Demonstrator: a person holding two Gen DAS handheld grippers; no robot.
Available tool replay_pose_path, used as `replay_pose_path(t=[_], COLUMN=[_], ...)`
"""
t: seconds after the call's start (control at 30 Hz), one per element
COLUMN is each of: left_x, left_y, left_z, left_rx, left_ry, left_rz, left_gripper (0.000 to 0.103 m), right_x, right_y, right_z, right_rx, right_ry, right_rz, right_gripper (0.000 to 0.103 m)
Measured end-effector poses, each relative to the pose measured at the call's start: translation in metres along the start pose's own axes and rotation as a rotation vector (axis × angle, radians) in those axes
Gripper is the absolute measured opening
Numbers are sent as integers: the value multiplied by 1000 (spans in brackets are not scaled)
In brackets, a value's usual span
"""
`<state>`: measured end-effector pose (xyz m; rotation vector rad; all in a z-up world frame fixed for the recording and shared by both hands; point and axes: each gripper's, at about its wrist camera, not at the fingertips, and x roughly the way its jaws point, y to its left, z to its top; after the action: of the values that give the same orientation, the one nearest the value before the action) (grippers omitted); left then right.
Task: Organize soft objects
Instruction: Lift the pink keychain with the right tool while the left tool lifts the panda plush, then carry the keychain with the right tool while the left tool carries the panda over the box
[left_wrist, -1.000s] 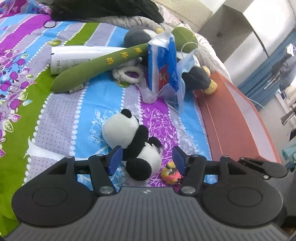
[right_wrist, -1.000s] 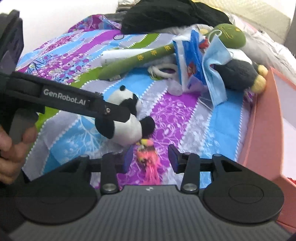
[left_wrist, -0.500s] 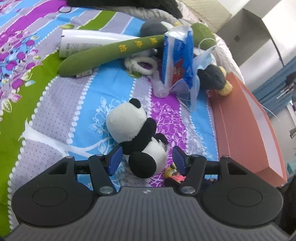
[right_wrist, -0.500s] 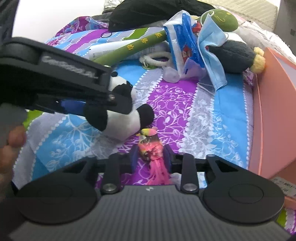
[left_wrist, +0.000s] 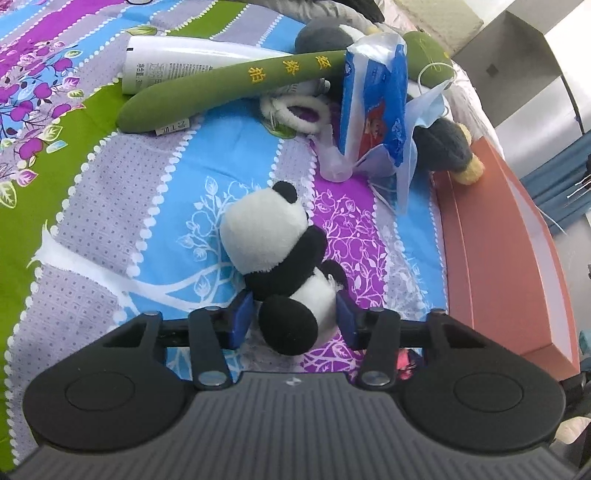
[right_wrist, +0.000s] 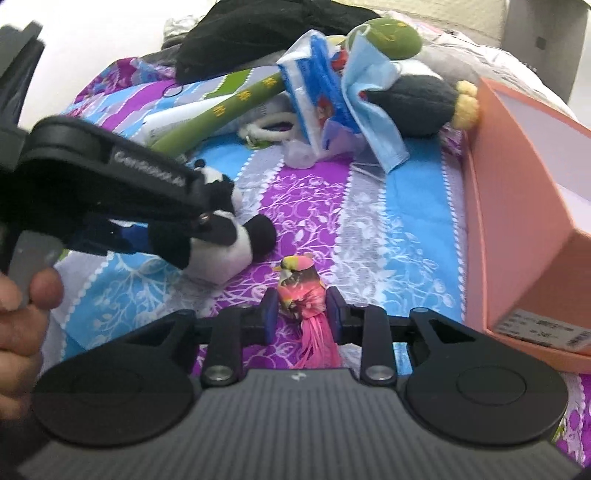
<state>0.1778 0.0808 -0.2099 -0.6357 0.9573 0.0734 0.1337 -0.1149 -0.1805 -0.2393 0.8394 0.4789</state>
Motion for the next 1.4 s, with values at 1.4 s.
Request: replay_pose_path(t=[1.4], left_x=[-127], left_y=[-169], left_z=[32], left_rx=[468], left_ry=[-183], left_rz=[-160], left_gripper=[42], right_x=[-150], right_y=[-78], right_z=[91], right_rx=[170], right_ry=[-361], right_rz=[-134], right_gripper=[32])
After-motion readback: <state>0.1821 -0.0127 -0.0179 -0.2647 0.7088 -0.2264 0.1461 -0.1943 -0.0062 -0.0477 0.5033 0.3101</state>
